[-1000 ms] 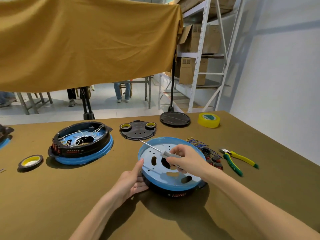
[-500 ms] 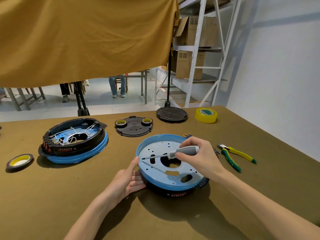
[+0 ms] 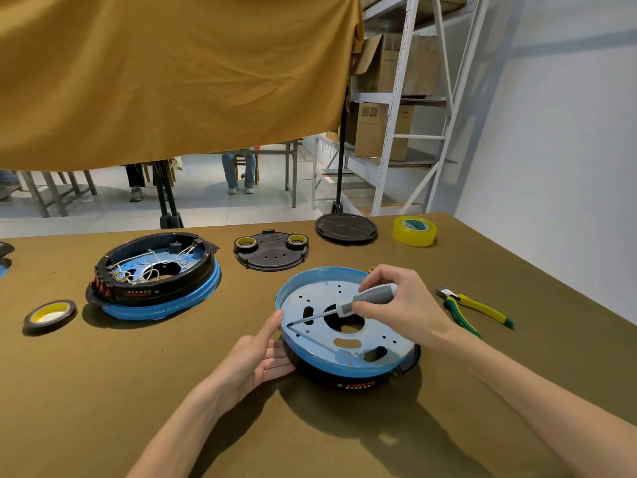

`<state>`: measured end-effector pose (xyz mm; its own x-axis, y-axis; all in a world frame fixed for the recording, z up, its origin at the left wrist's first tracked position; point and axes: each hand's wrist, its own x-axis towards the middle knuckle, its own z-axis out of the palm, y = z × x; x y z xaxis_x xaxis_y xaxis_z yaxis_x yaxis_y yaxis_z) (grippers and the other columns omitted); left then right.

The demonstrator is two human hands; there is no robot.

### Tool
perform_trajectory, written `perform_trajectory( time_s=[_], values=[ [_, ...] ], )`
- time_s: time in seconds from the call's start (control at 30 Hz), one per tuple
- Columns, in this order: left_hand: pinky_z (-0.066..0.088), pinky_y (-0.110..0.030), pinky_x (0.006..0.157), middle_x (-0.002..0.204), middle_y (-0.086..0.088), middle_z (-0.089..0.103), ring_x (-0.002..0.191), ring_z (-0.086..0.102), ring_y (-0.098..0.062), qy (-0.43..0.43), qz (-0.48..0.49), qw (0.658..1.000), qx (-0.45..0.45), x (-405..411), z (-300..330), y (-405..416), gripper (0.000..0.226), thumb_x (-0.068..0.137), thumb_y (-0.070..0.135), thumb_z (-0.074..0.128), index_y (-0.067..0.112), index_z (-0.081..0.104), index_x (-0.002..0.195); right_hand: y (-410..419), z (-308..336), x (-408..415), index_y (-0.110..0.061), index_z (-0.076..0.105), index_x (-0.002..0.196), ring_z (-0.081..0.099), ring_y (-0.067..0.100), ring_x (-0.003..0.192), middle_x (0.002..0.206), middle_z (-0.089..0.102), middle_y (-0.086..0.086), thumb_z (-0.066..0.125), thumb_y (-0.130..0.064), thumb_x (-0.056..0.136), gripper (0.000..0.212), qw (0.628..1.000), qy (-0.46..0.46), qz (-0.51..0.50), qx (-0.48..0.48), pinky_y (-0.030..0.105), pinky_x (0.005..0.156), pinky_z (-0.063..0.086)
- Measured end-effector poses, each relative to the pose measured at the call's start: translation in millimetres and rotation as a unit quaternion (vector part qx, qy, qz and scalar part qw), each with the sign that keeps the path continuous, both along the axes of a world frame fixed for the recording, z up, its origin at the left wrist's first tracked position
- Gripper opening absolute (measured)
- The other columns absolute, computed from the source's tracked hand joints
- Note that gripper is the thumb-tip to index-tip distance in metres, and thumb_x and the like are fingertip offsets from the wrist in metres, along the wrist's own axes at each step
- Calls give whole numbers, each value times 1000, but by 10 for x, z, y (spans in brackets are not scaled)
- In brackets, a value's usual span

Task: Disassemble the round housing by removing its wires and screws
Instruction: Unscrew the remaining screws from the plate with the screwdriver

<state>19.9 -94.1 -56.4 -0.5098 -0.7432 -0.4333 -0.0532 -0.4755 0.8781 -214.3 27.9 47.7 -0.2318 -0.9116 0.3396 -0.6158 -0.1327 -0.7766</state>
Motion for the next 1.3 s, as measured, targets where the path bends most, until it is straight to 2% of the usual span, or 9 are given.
perform_trajectory(
  time_s=[0.23, 0.47, 0.63, 0.73, 0.8, 0.9, 1.0, 1.2, 1.3],
  values=[
    [64, -31, 63, 96, -19, 80, 90, 80, -28, -1, 3, 1000, 4, -6, 14, 5, 97, 55, 72, 76, -3, 62, 115, -51, 105, 24, -21, 68, 84, 68, 9, 72, 78, 68, -8, 88, -24, 72, 23, 999, 30, 13, 4, 18, 58, 52],
    [64, -31, 64, 96, -20, 80, 90, 80, -29, -2, 1, 1000, 8, 8, 32, 18, 97, 56, 71, 77, -3, 61, 115, -119, 216, 30, -24, 68, 87, 67, 7, 77, 86, 67, -6, 88, -30, 73, 25, 996, 75, 0, 50, 17, 59, 52],
    [65, -33, 67, 99, -20, 80, 93, 79, -30, -14, -32, 999, 15, 31, 59, 19, 98, 59, 70, 78, -4, 59, 119, -351, 655, 221, -25, 63, 92, 64, 7, 77, 91, 65, -8, 89, -35, 71, 35, 978, 170, 34, 117, 13, 51, 46],
    [65, -34, 70, 106, -24, 78, 100, 78, -32, -10, -63, 997, 39, 65, 87, 52, 97, 61, 66, 81, -6, 58, 122, -553, 944, 460, -22, 56, 103, 61, 7, 81, 94, 61, -8, 89, -36, 72, 47, 960, 242, 59, 131, 21, 55, 49],
    [65, -35, 71, 108, -26, 77, 101, 78, -34, 0, -72, 996, 52, 83, 93, 96, 95, 61, 63, 82, -7, 58, 121, -643, 1028, 657, -19, 54, 103, 59, 8, 75, 88, 61, -5, 85, -38, 77, 45, 951, 278, 59, 122, 25, 57, 52],
    [65, -36, 73, 106, -27, 77, 101, 77, -35, 8, -64, 996, 54, 89, 98, 151, 91, 63, 60, 81, -6, 57, 120, -725, 1048, 896, -14, 58, 87, 51, 12, 57, 70, 55, -1, 70, -52, 88, 40, 909, 406, 25, 84, 28, 44, 38],
    [65, -37, 75, 105, -25, 78, 100, 78, -34, 5, -61, 997, 46, 86, 117, 169, 85, 68, 60, 77, -5, 56, 119, -787, 1088, 984, -14, 55, 63, 52, 14, 47, 54, 53, -1, 54, -61, 95, 57, 892, 444, -15, 82, 24, 44, 35],
    [64, -34, 69, 99, -23, 79, 95, 79, -31, 19, -56, 996, 69, 119, 133, 173, 76, 80, 65, 66, -4, 59, 112, -869, 1216, 953, -14, 53, 78, 55, 12, 54, 66, 61, 1, 63, -46, 95, 37, 888, 422, 51, 178, 22, 47, 42],
    [64, -35, 70, 98, -21, 79, 95, 79, -31, 9, -57, 996, 67, 121, 127, 166, 76, 77, 65, 67, -2, 60, 111, -870, 1308, 906, -12, 67, 96, 63, 16, 71, 89, 71, 6, 71, -36, 91, 25, 880, 409, 108, 216, 26, 60, 48]
  ],
)
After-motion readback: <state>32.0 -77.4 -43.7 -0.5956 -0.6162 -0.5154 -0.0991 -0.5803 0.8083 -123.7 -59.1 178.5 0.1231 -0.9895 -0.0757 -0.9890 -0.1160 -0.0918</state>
